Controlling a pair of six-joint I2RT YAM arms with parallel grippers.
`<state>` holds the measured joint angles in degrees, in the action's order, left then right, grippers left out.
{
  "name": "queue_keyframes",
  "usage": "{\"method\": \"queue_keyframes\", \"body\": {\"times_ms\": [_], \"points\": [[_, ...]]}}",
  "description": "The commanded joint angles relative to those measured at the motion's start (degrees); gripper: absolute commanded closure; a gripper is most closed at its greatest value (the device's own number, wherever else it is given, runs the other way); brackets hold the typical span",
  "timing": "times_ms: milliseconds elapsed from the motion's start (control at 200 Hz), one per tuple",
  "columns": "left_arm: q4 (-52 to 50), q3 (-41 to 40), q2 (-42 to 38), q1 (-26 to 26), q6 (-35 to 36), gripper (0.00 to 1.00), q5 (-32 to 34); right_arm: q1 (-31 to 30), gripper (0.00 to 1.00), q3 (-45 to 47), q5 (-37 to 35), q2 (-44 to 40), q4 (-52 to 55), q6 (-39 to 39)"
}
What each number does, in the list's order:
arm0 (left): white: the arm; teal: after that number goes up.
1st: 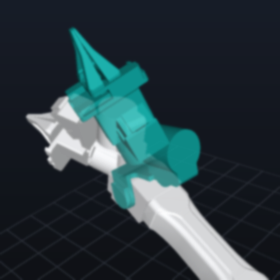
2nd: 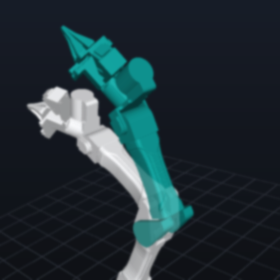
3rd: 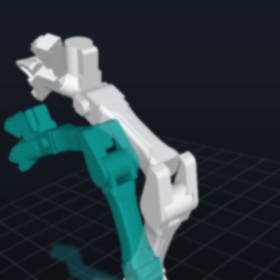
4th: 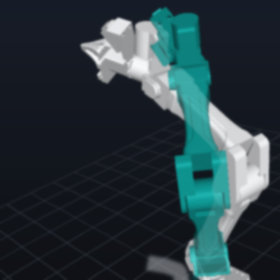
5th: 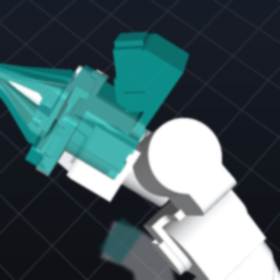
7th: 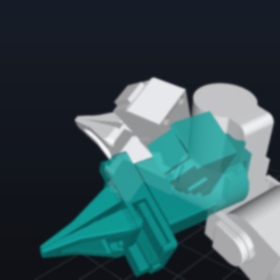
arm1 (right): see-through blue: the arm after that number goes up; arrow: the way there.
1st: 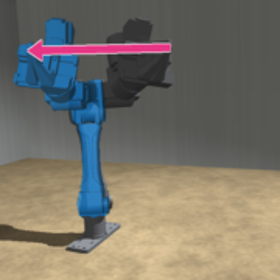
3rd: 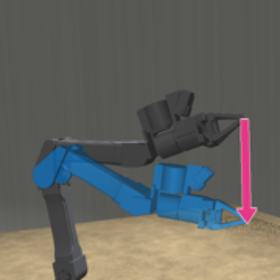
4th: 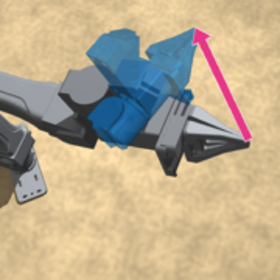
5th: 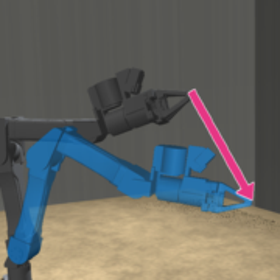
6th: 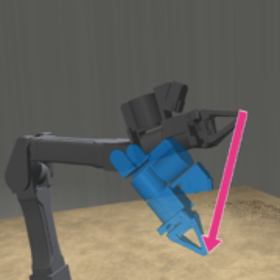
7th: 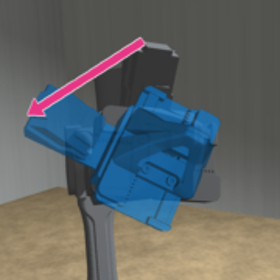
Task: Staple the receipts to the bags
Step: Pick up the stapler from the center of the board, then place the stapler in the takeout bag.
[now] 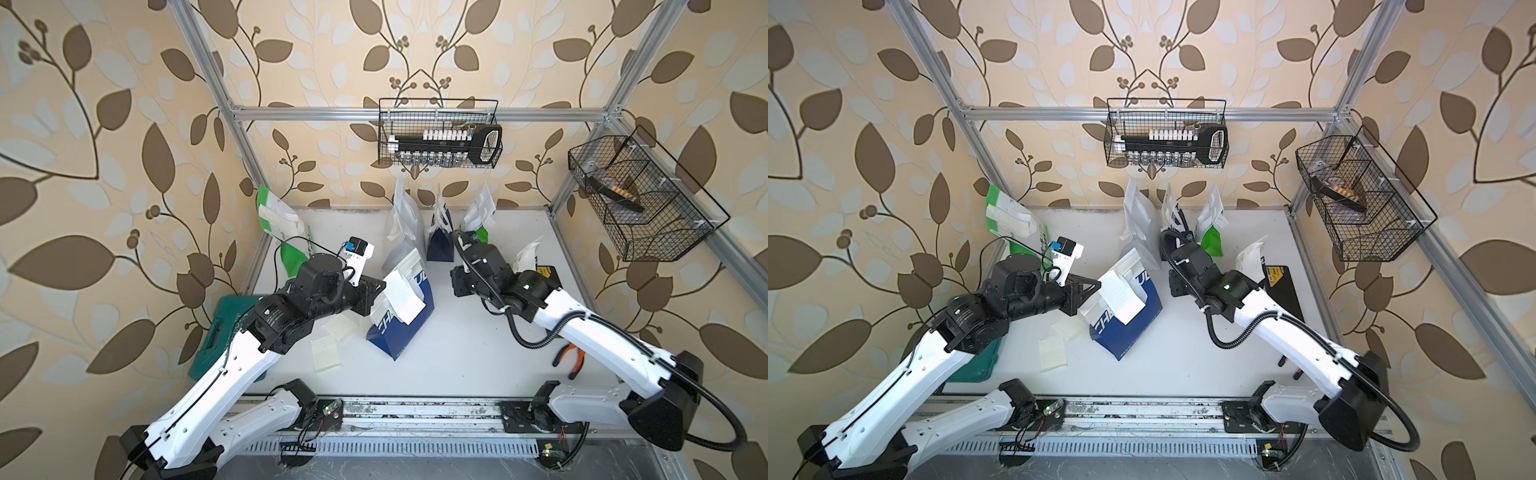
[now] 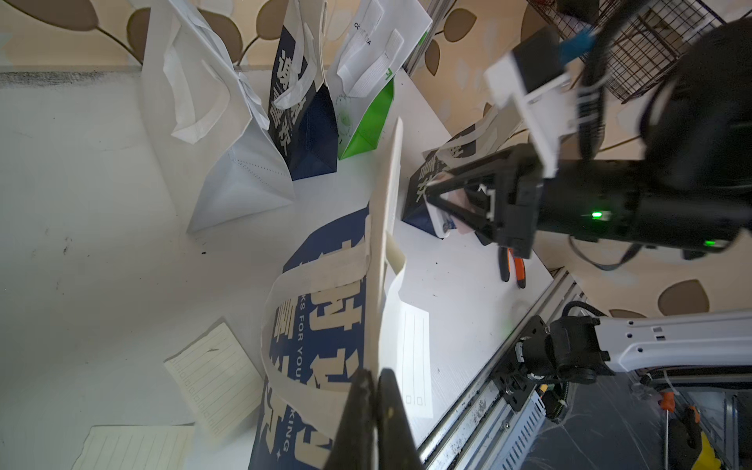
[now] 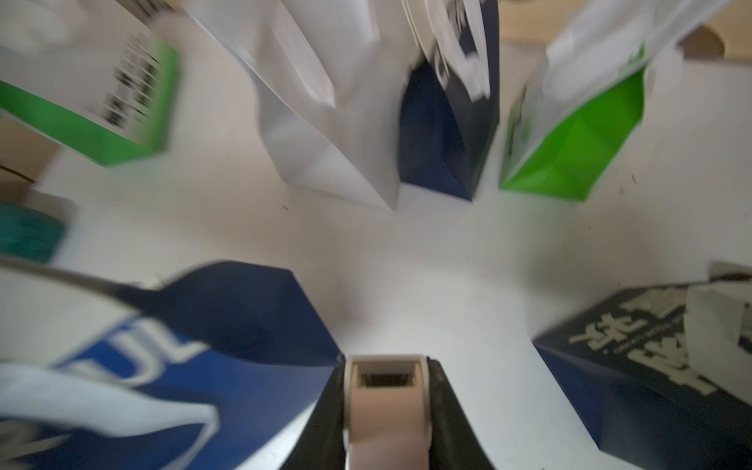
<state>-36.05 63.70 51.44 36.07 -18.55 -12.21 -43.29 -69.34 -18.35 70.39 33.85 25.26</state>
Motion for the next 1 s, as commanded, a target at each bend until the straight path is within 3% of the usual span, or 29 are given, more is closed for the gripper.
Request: {"method": "queue_keyframes", "body": {"times_ms": [0, 170, 320, 535, 995], "points": [[6.6, -1.2, -0.1, 0.4, -4.5, 1.0, -2.1, -5.4, 0.95, -4.4, -3.6, -2.6, -4.6, -2.2], [8.9, -2.2, 0.0, 0.5, -7.5, 1.0, -2.0, -12.6, 0.95, -8.8, -2.6, -0.8, -14.5, -1.5], [9.3, -2.6, -0.4, 0.4, -8.8, 1.0, -1.4, -12.9, 0.96, -8.6, 2.8, 2.3, -23.7, 4.3], [9.8, -3.0, -0.7, 0.4, -10.3, 1.0, -1.4, -13.0, 0.96, -7.5, 3.9, 4.7, -31.9, 8.7], [11.2, -3.2, -1.4, 0.5, -11.3, 1.0, -0.9, -15.0, 0.98, -8.4, 1.0, 9.0, -33.4, 10.8]]}}
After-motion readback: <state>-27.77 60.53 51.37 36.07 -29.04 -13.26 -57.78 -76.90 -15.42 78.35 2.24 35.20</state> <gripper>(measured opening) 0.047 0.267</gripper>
